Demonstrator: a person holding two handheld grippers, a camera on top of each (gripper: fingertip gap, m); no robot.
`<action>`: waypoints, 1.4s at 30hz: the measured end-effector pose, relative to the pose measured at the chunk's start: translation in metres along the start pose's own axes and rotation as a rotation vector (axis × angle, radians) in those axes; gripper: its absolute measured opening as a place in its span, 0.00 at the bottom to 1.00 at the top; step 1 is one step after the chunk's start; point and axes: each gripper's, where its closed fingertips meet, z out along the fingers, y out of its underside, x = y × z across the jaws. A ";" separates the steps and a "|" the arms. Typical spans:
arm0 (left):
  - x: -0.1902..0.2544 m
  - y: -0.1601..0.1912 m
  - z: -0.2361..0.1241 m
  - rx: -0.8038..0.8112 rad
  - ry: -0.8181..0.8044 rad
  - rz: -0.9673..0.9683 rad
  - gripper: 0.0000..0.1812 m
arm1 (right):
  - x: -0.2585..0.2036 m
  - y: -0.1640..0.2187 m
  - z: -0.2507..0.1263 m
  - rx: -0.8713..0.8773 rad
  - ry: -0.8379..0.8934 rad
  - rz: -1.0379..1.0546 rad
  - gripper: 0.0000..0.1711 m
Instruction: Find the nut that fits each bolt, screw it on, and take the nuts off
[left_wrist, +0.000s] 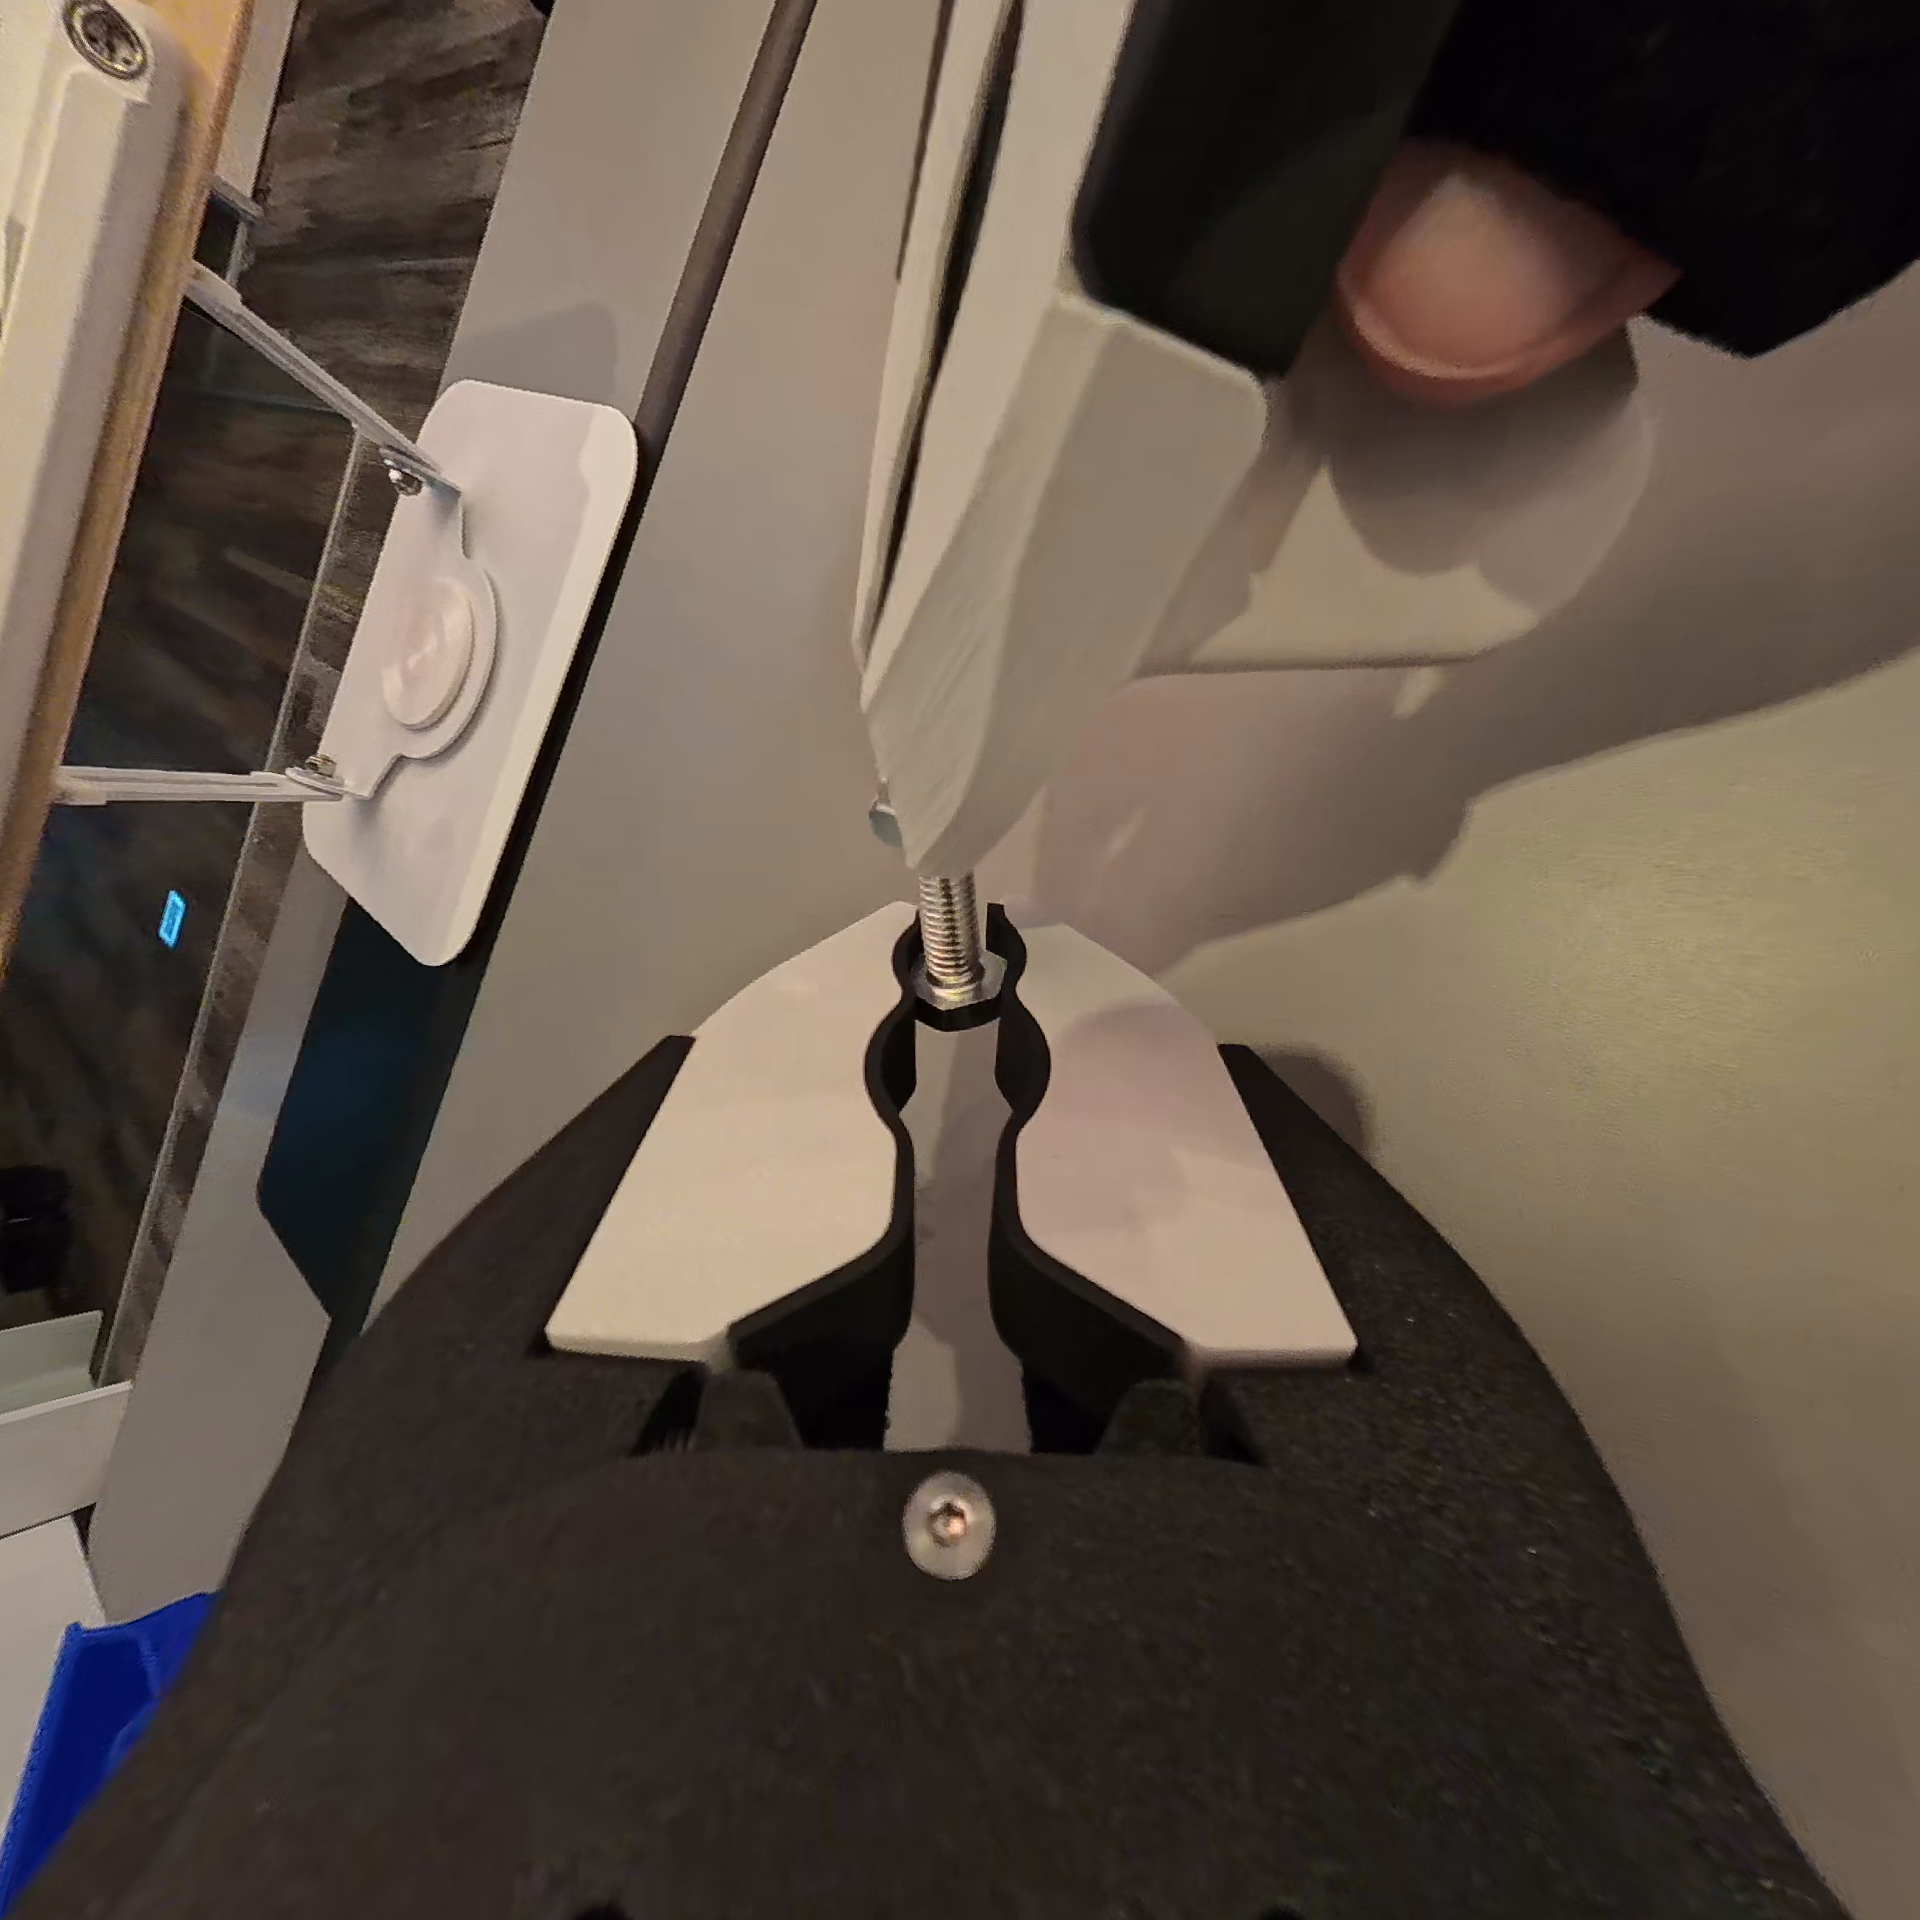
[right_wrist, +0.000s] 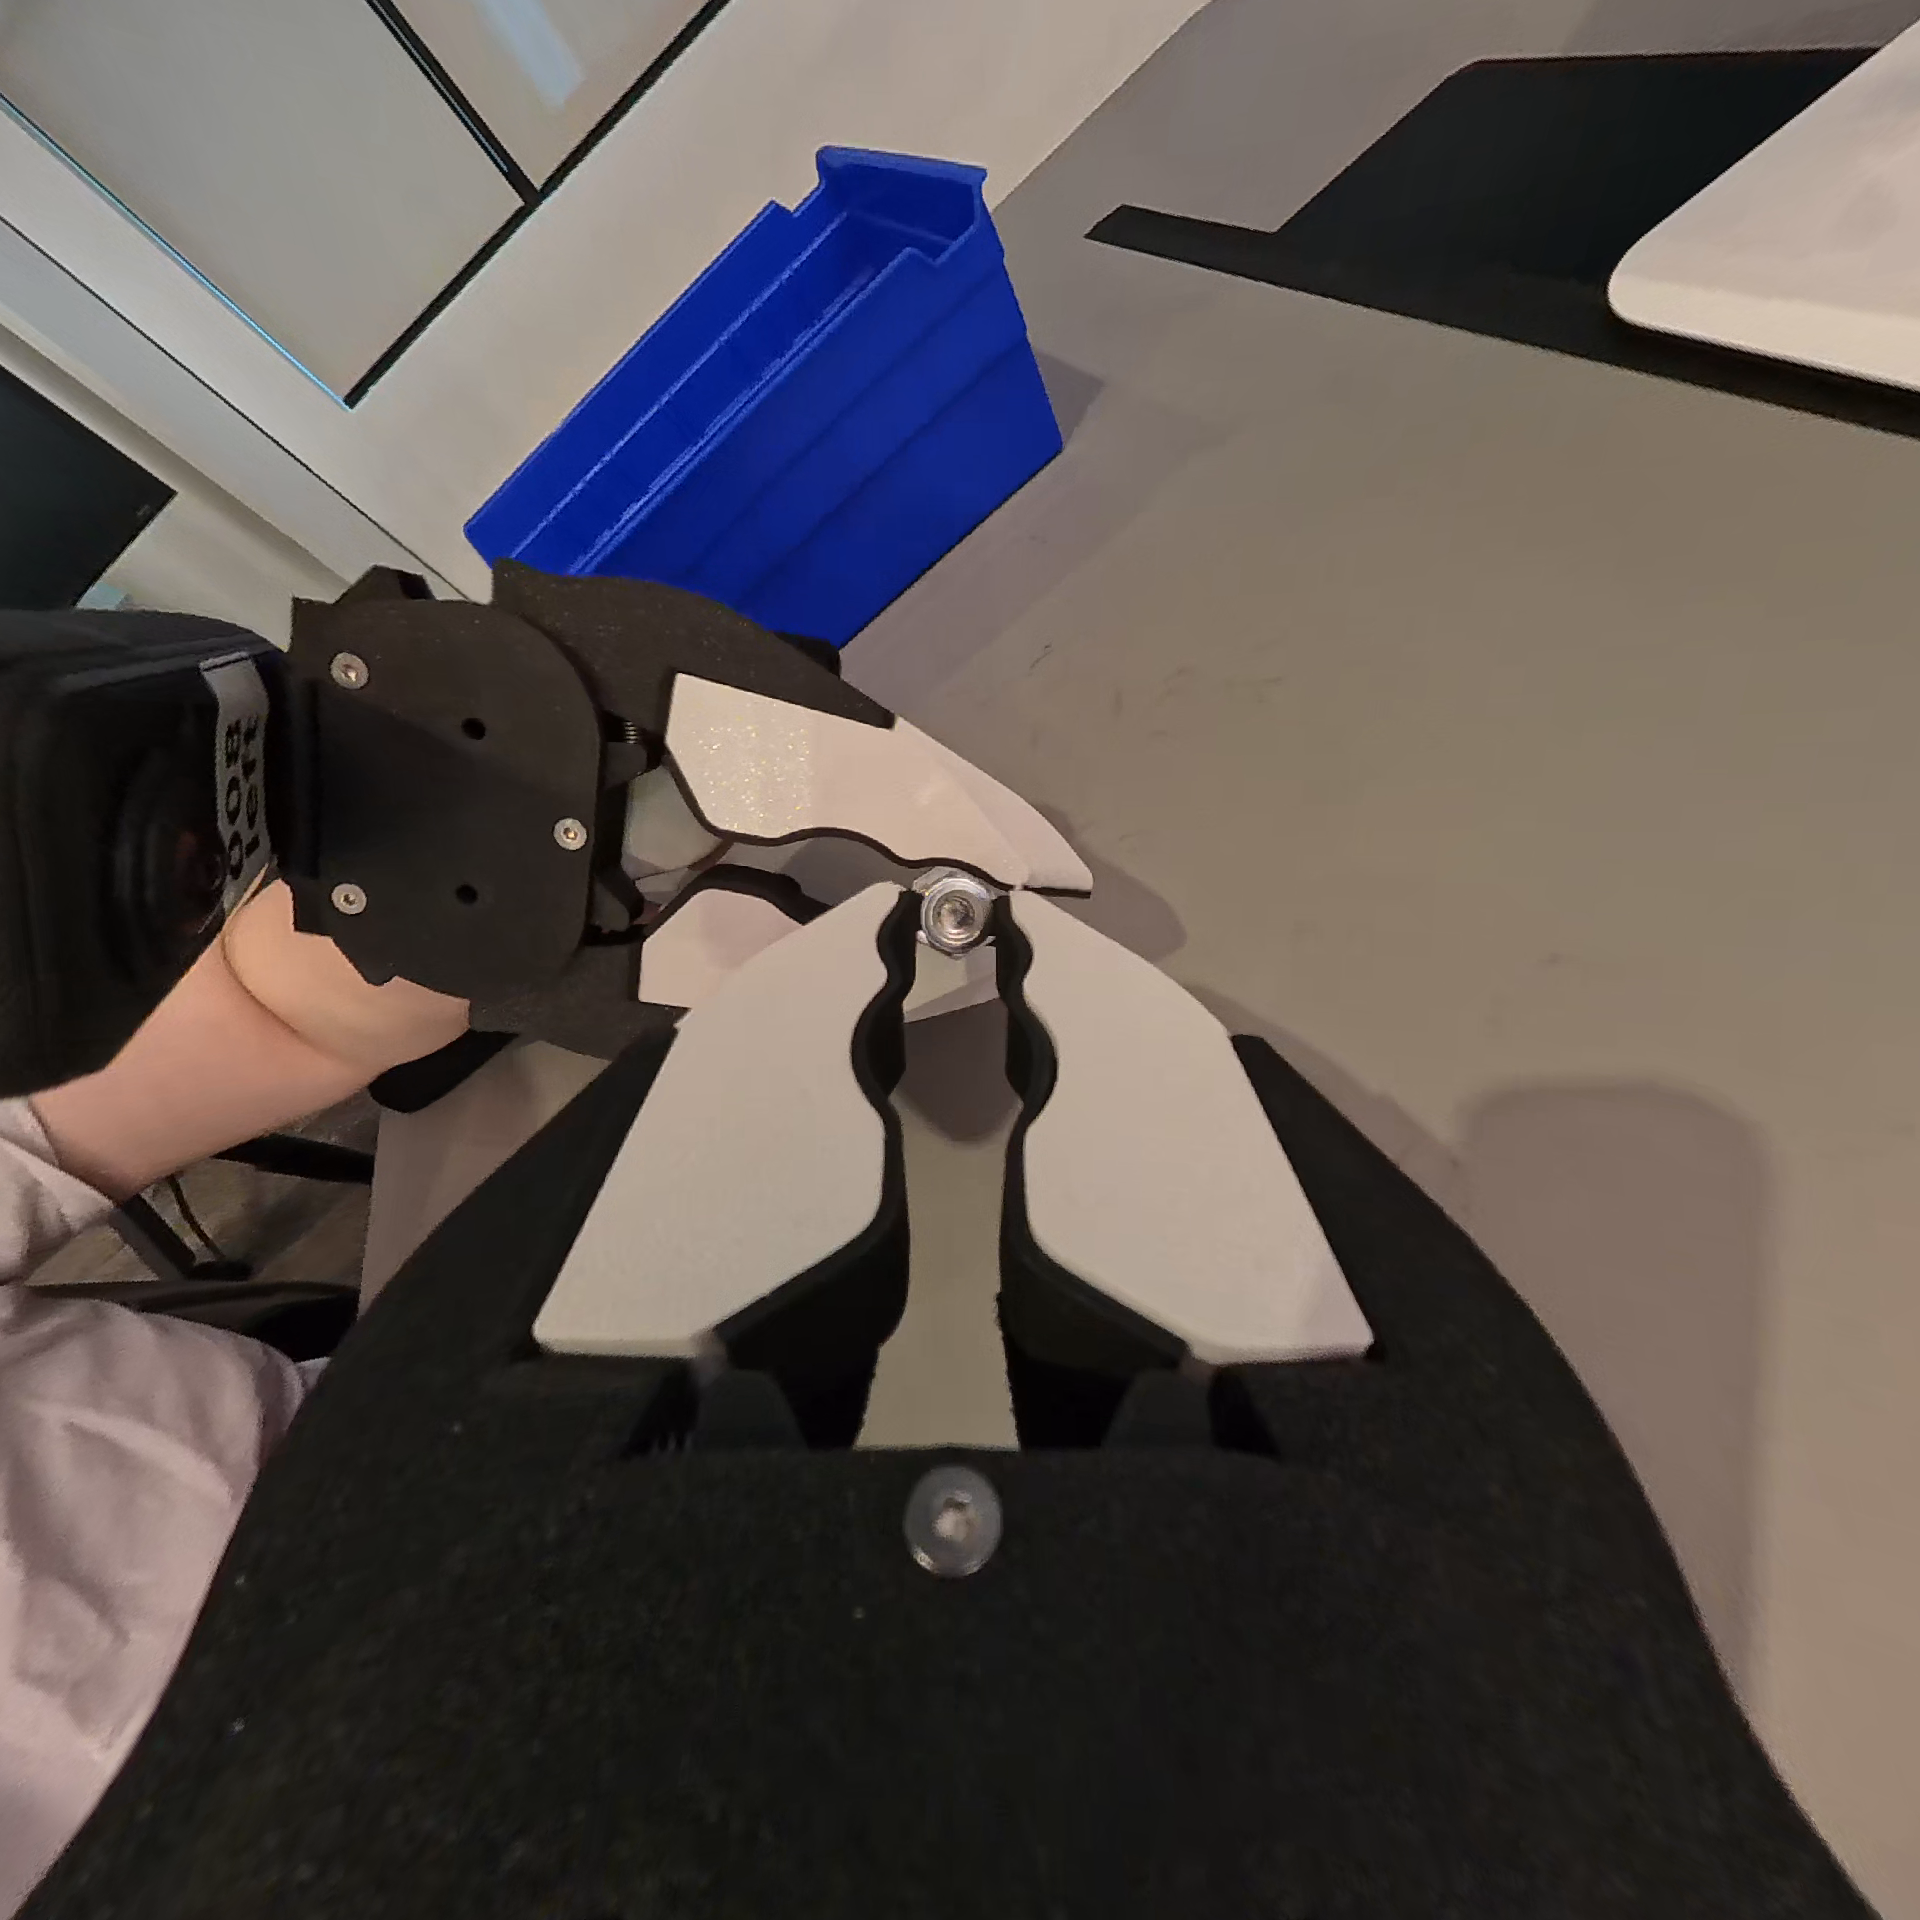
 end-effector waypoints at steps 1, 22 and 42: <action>0.001 0.000 0.000 0.006 0.011 -0.010 0.05 | 0.000 0.000 0.000 -0.001 0.002 -0.003 0.08; 0.002 -0.008 -0.005 0.083 0.083 -0.077 0.05 | -0.006 -0.005 -0.003 -0.004 0.015 -0.100 0.09; 0.014 -0.077 -0.079 0.757 0.514 -0.282 0.05 | -0.075 -0.041 -0.053 0.263 -0.188 -0.763 0.21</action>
